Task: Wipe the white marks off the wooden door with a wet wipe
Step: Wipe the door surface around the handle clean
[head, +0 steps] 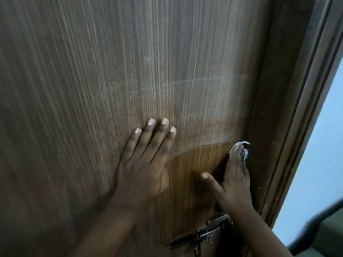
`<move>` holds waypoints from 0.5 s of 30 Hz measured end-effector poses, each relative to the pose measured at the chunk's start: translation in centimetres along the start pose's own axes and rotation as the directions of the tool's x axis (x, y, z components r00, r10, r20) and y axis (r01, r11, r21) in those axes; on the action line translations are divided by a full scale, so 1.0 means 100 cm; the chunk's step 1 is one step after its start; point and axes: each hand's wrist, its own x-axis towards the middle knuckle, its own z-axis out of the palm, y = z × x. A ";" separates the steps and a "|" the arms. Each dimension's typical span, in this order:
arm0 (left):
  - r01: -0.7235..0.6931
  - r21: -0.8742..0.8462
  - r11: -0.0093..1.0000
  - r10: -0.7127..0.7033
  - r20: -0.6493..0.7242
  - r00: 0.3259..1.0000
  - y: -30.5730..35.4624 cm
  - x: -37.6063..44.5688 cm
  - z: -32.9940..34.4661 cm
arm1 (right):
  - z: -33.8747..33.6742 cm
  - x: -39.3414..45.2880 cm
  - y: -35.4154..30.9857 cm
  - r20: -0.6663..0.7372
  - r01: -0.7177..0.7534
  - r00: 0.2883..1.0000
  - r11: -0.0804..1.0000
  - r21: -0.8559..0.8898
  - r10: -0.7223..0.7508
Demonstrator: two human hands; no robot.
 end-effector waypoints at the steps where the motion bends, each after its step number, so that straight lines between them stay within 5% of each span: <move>1: 0.002 0.001 1.000 -0.002 -0.005 1.000 0.000 0.000 0.001 | 0.005 -0.007 0.002 0.022 -0.015 1.000 1.000 -0.003 0.015; 5: -0.017 0.008 1.000 0.017 -0.018 1.000 -0.002 -0.001 0.004 | 0.023 -0.039 0.011 0.128 -0.111 0.985 0.993 -0.041 0.115; 9: -0.014 0.027 1.000 0.015 -0.036 0.999 0.000 -0.001 0.007 | 0.022 -0.032 -0.008 0.073 -0.174 0.983 0.983 0.055 0.170; 15: 0.007 0.050 0.999 -0.006 -0.032 0.999 0.002 -0.001 0.008 | 0.027 -0.033 -0.066 -0.036 0.214 0.977 0.975 0.056 -0.212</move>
